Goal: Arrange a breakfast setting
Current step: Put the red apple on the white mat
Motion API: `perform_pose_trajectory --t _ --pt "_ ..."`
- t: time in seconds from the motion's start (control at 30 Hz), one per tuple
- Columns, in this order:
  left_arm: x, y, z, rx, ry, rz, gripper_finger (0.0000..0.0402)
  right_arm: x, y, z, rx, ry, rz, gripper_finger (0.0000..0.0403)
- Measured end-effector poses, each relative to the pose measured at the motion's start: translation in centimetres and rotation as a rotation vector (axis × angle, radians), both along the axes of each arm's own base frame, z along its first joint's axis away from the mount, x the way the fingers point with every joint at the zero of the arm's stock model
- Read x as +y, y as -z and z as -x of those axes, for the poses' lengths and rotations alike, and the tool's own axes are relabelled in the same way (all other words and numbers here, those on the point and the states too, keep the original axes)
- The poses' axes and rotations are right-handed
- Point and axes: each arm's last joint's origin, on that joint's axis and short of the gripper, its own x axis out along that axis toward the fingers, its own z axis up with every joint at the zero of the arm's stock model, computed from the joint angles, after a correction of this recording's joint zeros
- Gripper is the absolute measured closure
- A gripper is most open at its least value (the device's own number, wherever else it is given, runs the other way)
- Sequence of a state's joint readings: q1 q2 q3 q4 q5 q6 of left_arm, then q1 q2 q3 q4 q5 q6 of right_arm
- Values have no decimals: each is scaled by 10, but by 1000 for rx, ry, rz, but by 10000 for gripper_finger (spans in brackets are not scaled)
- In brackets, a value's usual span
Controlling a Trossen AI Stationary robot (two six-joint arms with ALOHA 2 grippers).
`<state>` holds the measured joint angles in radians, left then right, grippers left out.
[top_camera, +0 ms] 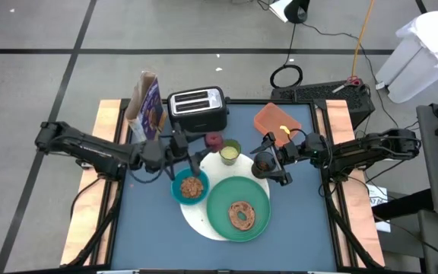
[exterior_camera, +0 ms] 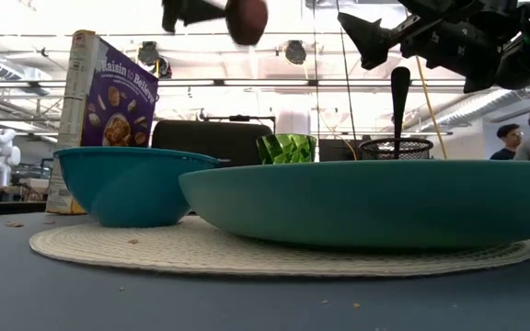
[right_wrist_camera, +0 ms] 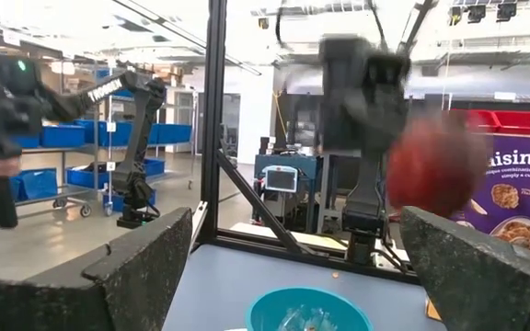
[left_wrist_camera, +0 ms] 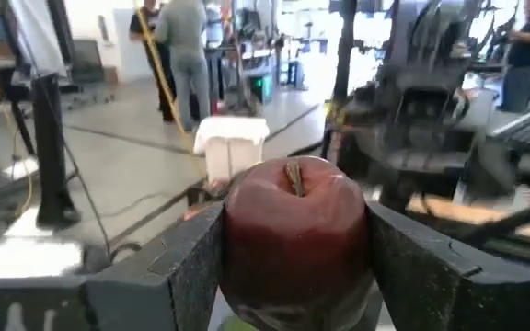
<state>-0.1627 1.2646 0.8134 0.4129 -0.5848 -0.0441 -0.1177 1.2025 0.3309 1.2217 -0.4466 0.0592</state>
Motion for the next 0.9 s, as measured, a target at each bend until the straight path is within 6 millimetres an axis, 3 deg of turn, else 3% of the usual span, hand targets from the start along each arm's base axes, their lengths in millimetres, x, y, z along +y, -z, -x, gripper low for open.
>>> perform_pose_trajectory --t 0.07,0.3,0.63,0.9 --pt "2 23 8 -8 -14 28 158 0 0 0 -1 0 0 23" --pt "7 75 29 -28 -25 99 158 0 0 0 0 1 0 23" --pt "18 113 51 33 -84 106 158 0 1 0 7 1 -1 23" --pt "22 126 52 91 -103 100 158 0 1 0 15 1 -2 23"
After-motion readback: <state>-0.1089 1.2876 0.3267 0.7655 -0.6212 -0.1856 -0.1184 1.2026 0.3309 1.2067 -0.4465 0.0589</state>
